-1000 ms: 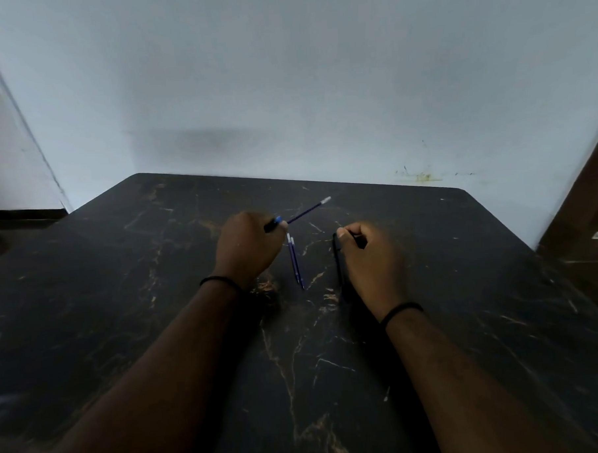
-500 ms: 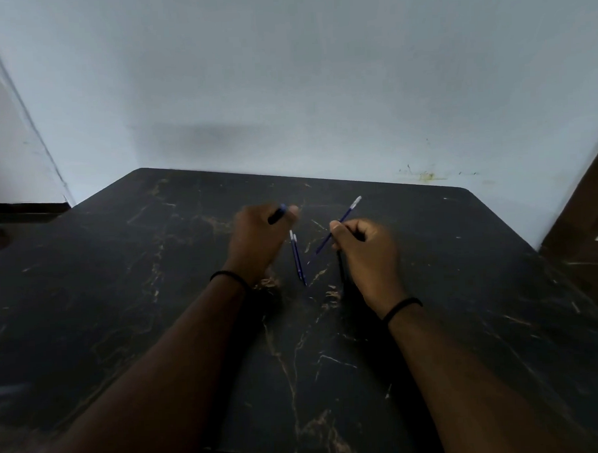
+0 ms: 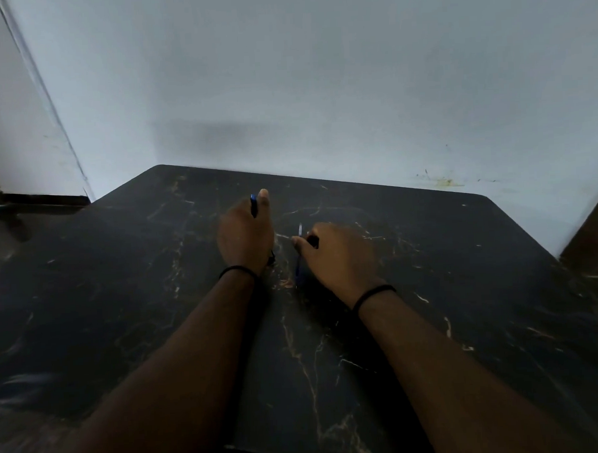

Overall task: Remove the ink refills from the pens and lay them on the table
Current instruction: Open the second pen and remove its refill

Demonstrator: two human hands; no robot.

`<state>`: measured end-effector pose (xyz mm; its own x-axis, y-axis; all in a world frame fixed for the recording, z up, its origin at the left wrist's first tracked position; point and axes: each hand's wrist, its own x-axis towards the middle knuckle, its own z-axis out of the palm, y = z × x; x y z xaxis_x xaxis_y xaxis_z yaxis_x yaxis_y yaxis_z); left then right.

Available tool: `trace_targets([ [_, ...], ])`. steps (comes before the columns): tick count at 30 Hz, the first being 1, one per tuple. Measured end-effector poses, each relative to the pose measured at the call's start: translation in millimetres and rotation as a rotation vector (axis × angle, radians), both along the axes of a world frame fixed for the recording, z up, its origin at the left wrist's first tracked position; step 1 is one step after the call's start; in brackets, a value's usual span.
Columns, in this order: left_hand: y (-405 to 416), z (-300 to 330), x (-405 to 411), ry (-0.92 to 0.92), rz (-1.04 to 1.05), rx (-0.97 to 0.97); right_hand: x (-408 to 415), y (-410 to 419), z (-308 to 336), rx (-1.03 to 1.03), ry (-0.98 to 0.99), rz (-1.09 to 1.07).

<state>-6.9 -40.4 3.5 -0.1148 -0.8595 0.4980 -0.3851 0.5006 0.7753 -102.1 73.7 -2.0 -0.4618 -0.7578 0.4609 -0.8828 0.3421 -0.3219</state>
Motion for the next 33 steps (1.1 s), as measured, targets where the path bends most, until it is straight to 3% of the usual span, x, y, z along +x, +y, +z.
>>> trace_targets([
  [8,12.4,1.8,-7.5,0.132,-0.163,0.045,-12.1,18.8,0.1,-0.212,-0.291,-0.019],
  [13,19.6,5.6,-14.8,0.292,-0.373,0.366,-17.5,28.8,-1.3,-0.464,-0.367,-0.006],
  [16,19.4,7.7,-12.8,0.358,-0.527,0.529,-18.7,27.1,-5.8,-0.498,-0.347,0.051],
  [22,19.2,8.7,-7.9,0.402,-0.657,0.510,-18.8,25.2,-13.2,-0.450,-0.282,0.183],
  [26,22.5,10.4,-10.2,0.402,-0.670,0.506,-18.9,26.5,-11.5,-0.463,-0.372,0.129],
  [33,27.1,11.9,-10.0,0.383,-0.651,0.486,-18.2,29.9,-11.0,-0.420,-0.342,0.072],
])
